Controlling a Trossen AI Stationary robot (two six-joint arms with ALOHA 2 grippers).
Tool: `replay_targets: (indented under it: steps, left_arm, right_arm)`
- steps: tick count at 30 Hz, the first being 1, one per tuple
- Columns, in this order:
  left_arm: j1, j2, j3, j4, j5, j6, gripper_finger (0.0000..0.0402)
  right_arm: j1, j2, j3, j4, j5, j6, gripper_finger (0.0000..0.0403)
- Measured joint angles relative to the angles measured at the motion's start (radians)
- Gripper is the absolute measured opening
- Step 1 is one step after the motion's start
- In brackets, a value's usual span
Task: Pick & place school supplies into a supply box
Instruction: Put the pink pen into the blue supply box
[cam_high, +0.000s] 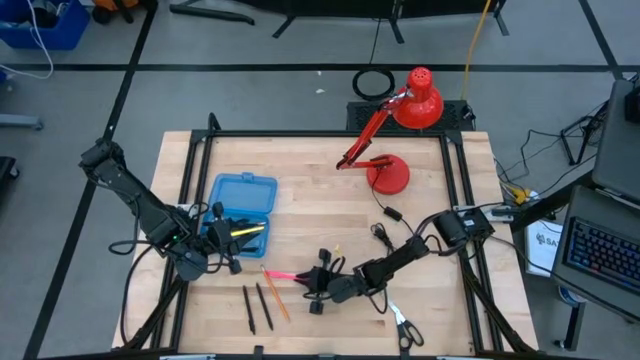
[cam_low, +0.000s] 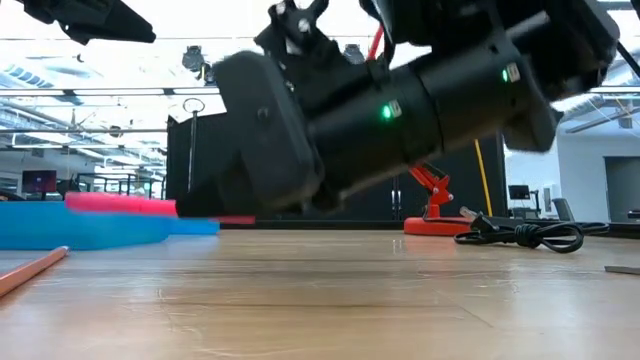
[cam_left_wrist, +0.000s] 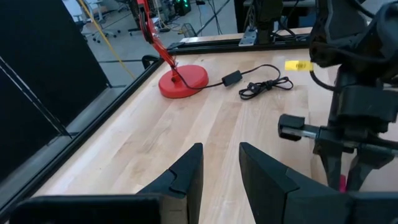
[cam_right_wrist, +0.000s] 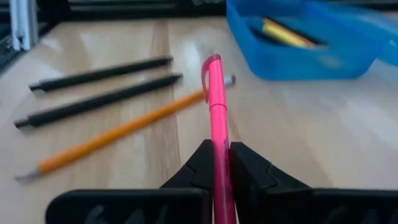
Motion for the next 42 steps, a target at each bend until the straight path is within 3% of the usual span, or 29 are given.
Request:
replay_targets:
  steps: [9, 22, 29, 42]
  left_arm:
    - [0.000, 0.000, 0.000, 0.000, 0.000, -0.014, 0.0106]
    - [0.000, 0.000, 0.000, 0.002, 0.000, -0.016, 0.0106]
    - [0.000, 0.000, 0.000, 0.006, 0.000, -0.012, 0.0106]
    - [0.000, 0.000, 0.000, 0.068, -0.003, 0.065, 0.0106]
  right_arm:
    - [-0.036, -0.073, 0.002, -0.031, -0.004, -0.079, 0.0019]
    - [-0.155, -0.074, 0.090, -0.053, -0.181, -0.170, 0.0019]
    - [-0.223, -0.074, 0.185, -0.167, -0.263, -0.172, 0.0019]
    - [-0.321, -0.074, 0.249, -0.173, -0.388, -0.162, 0.0019]
